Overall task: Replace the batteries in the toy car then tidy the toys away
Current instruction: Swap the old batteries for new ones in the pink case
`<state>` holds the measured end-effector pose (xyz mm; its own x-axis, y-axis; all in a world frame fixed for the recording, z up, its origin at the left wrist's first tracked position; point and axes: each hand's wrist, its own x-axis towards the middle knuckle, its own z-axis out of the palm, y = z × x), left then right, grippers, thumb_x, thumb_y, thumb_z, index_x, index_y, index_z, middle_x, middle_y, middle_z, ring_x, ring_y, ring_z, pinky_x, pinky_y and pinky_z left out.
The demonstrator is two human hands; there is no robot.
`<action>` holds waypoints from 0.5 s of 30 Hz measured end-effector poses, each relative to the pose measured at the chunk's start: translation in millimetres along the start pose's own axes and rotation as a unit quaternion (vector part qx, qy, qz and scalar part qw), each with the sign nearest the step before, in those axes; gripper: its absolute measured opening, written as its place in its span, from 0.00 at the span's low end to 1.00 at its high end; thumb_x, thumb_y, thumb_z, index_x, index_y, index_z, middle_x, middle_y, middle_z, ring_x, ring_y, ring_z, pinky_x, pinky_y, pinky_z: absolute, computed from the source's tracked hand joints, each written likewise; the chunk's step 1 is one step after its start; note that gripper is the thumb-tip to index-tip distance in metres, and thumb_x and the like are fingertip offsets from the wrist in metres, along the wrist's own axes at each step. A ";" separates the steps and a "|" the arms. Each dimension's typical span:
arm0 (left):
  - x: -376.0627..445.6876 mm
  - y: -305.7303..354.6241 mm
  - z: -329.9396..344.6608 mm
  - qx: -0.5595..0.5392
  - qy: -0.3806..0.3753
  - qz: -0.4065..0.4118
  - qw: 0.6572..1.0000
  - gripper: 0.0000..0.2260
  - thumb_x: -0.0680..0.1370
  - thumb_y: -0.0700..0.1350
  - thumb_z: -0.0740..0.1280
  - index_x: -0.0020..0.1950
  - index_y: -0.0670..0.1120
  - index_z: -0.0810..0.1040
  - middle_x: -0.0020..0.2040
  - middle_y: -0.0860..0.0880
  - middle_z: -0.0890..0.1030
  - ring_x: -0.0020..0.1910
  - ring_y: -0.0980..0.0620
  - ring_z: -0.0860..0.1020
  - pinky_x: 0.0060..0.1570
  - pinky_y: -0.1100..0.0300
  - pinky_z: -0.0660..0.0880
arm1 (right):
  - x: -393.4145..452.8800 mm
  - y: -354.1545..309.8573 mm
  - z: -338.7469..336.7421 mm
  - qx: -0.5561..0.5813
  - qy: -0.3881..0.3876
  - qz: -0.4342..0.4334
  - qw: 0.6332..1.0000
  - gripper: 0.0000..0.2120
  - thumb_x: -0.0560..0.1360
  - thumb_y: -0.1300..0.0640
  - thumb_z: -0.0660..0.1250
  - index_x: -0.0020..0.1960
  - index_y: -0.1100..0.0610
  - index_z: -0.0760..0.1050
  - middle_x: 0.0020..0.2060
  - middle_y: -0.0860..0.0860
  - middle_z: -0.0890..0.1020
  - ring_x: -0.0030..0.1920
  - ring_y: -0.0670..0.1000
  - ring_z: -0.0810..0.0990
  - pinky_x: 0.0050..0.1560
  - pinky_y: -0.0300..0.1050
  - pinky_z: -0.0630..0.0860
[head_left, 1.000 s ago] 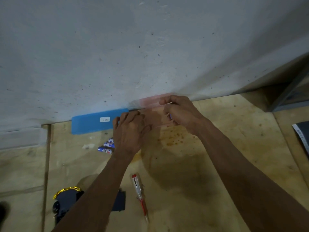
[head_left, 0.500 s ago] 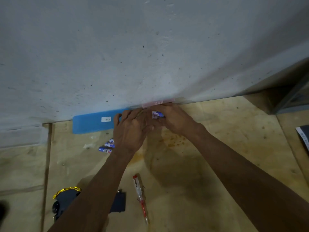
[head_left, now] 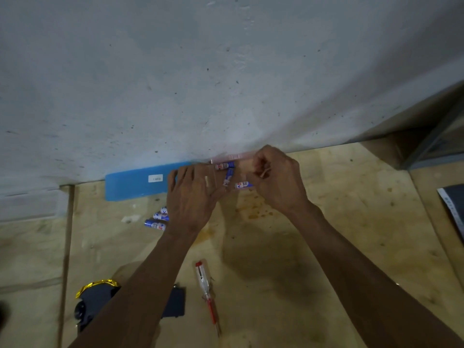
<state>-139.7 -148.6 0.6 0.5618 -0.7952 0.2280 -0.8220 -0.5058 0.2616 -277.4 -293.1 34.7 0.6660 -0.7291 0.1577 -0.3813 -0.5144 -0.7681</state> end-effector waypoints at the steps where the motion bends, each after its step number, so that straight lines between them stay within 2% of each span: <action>1: 0.0 1.5 -1.2 -0.004 0.004 -0.016 1.000 0.22 0.72 0.57 0.76 0.52 0.41 0.76 0.47 0.41 0.81 0.48 0.37 0.80 0.54 0.42 0.75 | -0.7 -0.9 -3.4 -0.004 0.006 0.004 1.000 0.15 0.66 0.64 0.78 0.47 0.58 0.75 0.42 0.49 0.76 0.37 0.47 0.75 0.36 0.38 0.75; 3: -0.6 2.8 -1.6 -0.004 0.009 -0.027 1.000 0.26 0.72 0.60 0.75 0.57 0.42 0.74 0.50 0.41 0.80 0.50 0.38 0.79 0.54 0.43 0.74 | -1.6 2.6 -6.1 -0.020 -0.014 -0.001 1.000 0.23 0.66 0.61 0.79 0.58 0.56 0.76 0.51 0.50 0.73 0.43 0.46 0.75 0.42 0.33 0.75; 5: -1.6 1.6 0.4 -0.005 0.004 0.001 1.000 0.27 0.75 0.61 0.71 0.65 0.45 0.71 0.57 0.42 0.79 0.56 0.39 0.77 0.58 0.42 0.72 | -3.4 13.1 -2.1 -0.036 -0.051 -0.030 0.998 0.28 0.66 0.59 0.81 0.64 0.54 0.77 0.58 0.53 0.73 0.49 0.49 0.78 0.48 0.35 0.78; 7: -3.0 -2.6 3.8 -0.015 -0.003 0.036 0.999 0.26 0.76 0.63 0.65 0.68 0.48 0.72 0.61 0.42 0.79 0.60 0.39 0.77 0.61 0.42 0.70 | -7.3 23.9 4.6 -0.039 -0.072 -0.050 0.995 0.25 0.67 0.60 0.80 0.63 0.56 0.79 0.59 0.55 0.75 0.53 0.51 0.80 0.52 0.39 0.81; 9: -4.4 -6.7 6.1 -0.022 -0.012 0.067 0.997 0.26 0.76 0.64 0.63 0.65 0.48 0.78 0.62 0.42 0.80 0.60 0.38 0.77 0.62 0.41 0.70 | -11.7 32.6 9.6 -0.017 -0.081 -0.051 0.995 0.18 0.70 0.62 0.77 0.59 0.60 0.81 0.59 0.57 0.76 0.59 0.54 0.79 0.54 0.47 0.83; 12: -7.0 -8.9 5.3 -0.008 -0.009 0.096 0.995 0.22 0.76 0.62 0.65 0.61 0.48 0.82 0.61 0.43 0.81 0.60 0.38 0.78 0.62 0.39 0.72 | -21.2 37.4 17.0 -0.027 -0.076 -0.053 0.995 0.12 0.72 0.61 0.76 0.55 0.61 0.83 0.59 0.57 0.76 0.62 0.57 0.76 0.54 0.51 0.82; 15: -6.3 -7.5 3.5 0.002 0.005 0.102 0.995 0.16 0.76 0.54 0.70 0.59 0.47 0.84 0.59 0.43 0.83 0.59 0.37 0.79 0.61 0.37 0.73 | -28.1 35.8 23.6 -0.057 -0.057 -0.051 0.995 0.10 0.73 0.59 0.75 0.54 0.60 0.83 0.59 0.58 0.77 0.61 0.59 0.76 0.56 0.53 0.81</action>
<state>-137.3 -141.0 -6.1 0.3841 -0.8779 0.2858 -0.9195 -0.3358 0.2044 -294.6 -280.4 -11.9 0.7707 -0.6178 0.1558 -0.3738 -0.6365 -0.6747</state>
